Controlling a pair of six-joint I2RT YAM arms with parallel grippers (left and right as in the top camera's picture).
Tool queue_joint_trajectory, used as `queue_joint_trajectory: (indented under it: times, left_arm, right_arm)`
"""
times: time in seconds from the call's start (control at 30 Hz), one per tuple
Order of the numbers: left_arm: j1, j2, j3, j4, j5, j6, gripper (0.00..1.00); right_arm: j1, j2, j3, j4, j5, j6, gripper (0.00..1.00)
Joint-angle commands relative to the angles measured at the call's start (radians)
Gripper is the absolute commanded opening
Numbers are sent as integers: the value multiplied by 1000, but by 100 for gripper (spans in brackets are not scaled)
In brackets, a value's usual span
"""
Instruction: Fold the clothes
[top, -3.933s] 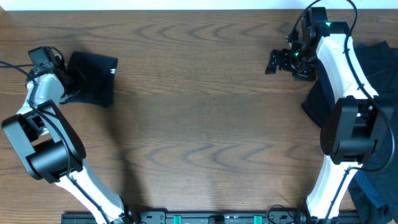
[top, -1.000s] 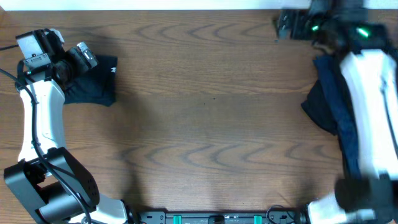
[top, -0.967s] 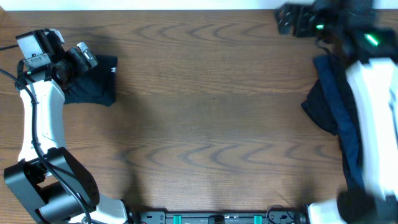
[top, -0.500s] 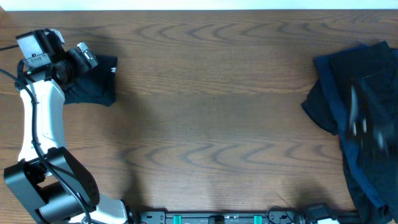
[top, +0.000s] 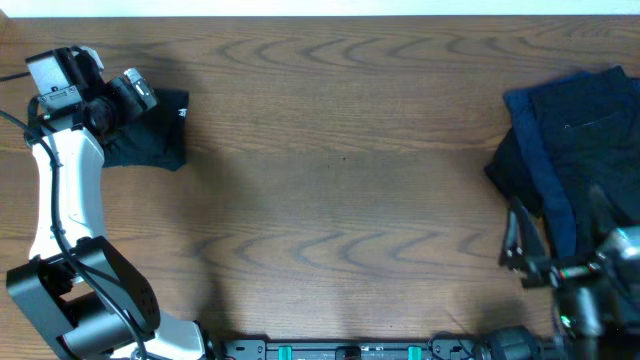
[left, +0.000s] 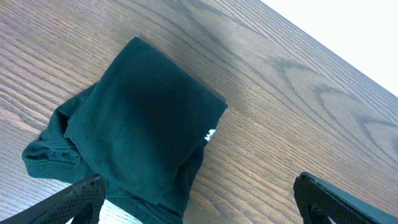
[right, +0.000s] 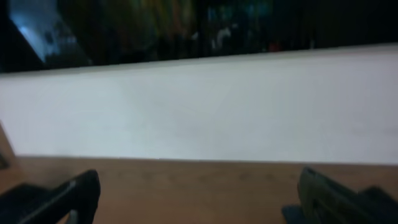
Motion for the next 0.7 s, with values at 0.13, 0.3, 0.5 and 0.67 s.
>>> queue_joint_trajectory:
  times: [0.13,0.3,0.5,0.67]
  left_arm:
    - [2,8,5,1,2,2,98]
    - [2,8,5,1,2,2,98]
    - [2,8,5,1,2,2,98]
    - [2,8,5,1,2,2,98]
  right_arm:
    - [-3,-85,-344,299,57,53,99]
    - [-26,-156,-500,414,57,55,99]
    - [-85,-246,-616,419,57,128,99]
    - [-115,-256,-674,423,57,177,99]
